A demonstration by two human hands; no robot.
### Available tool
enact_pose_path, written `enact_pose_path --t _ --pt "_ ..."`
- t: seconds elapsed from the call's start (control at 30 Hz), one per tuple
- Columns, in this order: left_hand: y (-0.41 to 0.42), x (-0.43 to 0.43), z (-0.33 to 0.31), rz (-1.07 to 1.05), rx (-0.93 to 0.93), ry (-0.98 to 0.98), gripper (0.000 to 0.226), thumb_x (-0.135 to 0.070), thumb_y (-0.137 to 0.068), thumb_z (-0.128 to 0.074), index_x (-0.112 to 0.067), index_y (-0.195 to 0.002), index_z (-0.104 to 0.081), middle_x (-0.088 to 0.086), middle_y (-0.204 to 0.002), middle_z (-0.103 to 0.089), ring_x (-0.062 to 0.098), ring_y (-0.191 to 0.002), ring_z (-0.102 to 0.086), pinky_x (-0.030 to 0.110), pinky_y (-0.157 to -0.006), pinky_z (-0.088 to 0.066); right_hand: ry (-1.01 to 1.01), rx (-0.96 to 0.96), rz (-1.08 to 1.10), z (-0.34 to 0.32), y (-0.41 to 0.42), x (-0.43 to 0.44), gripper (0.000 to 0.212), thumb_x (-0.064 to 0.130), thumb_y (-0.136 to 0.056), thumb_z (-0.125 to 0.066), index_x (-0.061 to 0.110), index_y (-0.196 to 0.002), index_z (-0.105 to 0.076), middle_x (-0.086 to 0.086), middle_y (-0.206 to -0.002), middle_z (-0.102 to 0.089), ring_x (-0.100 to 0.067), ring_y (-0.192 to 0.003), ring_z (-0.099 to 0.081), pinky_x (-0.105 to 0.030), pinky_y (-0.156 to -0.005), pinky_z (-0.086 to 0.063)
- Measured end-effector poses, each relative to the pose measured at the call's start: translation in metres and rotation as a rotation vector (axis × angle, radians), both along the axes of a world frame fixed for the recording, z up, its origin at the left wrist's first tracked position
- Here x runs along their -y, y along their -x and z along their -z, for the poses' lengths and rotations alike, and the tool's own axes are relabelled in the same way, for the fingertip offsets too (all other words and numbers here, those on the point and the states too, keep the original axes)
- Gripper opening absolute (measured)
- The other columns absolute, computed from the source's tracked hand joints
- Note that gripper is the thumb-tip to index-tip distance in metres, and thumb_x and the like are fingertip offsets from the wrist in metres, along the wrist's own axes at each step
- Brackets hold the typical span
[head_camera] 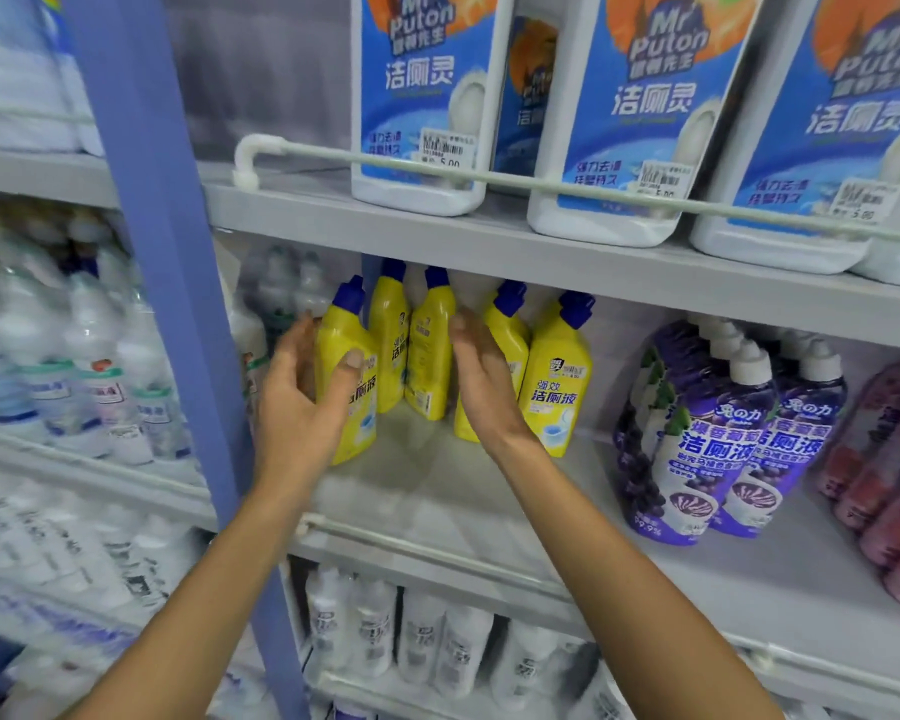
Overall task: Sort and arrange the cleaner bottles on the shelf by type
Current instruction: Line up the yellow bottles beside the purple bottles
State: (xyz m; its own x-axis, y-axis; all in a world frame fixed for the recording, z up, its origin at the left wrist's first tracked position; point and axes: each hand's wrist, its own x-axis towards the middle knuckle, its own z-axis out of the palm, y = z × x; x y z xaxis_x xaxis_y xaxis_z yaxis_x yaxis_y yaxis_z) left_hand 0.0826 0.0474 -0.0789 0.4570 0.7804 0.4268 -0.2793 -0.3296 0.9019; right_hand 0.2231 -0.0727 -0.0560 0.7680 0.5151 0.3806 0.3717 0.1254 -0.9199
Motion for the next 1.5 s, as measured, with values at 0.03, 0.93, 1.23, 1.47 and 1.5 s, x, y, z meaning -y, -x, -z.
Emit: enact_pose_path --t 0.03,0.93,1.23,1.47,1.5 --pt "-0.005 -0.004 -0.004 -0.034 -0.005 -0.007 0.075 -0.051 -0.083 -0.073 -0.033 -0.15 -0.045 -0.036 -0.126 -0.055 -0.018 -0.118 -0.054 0.022 -0.103 -0.044 -0.007 0.017 0.014 -0.009 -0.003 -0.01 0.059 0.059 -0.102 -0.046 0.028 -0.152 -0.046 0.012 -0.157 -0.046 -0.005 -0.144 -0.041 -0.024 -0.119 -0.027" --pt "-0.037 -0.032 0.033 -0.089 -0.385 0.063 0.055 -0.055 -0.084 -0.076 -0.019 -0.123 -0.062 0.004 -0.115 -0.071 0.026 -0.102 -0.068 0.033 -0.085 -0.052 0.471 0.003 0.504 0.036 -0.05 -0.11 0.056 0.036 -0.102 -0.059 0.002 -0.143 -0.04 -0.022 -0.146 -0.052 -0.038 -0.136 -0.052 -0.042 -0.113 -0.041" --pt "-0.03 -0.029 0.042 -0.099 -0.383 0.02 0.074 -0.068 -0.077 -0.07 -0.019 -0.13 -0.057 0.009 -0.123 -0.068 0.033 -0.109 -0.065 0.044 -0.093 -0.054 0.504 0.287 0.333 0.042 -0.01 -0.046 0.049 0.037 -0.101 -0.062 -0.004 -0.126 -0.054 -0.026 -0.125 -0.063 -0.042 -0.114 -0.061 -0.04 -0.087 -0.044" --pt "-0.029 -0.014 0.051 0.079 -0.35 -0.013 0.057 -0.062 -0.078 -0.076 -0.028 -0.119 -0.057 -0.005 -0.111 -0.07 0.022 -0.104 -0.069 0.043 -0.093 -0.055 0.483 0.217 0.324 0.042 0.002 0.037 0.05 0.043 -0.095 -0.07 0.002 -0.121 -0.053 -0.018 -0.11 -0.07 -0.037 -0.101 -0.065 -0.041 -0.078 -0.05" --pt "-0.031 -0.01 0.052 0.108 -0.347 -0.018 0.049 -0.052 -0.083 -0.078 -0.025 -0.119 -0.058 -0.005 -0.11 -0.07 0.021 -0.104 -0.069 0.042 -0.092 -0.055 0.473 0.21 0.342 0.044 0.0 0.047 0.05 0.043 -0.095 -0.07 0.003 -0.12 -0.054 -0.017 -0.11 -0.071 -0.036 -0.1 -0.066 -0.042 -0.08 -0.053"
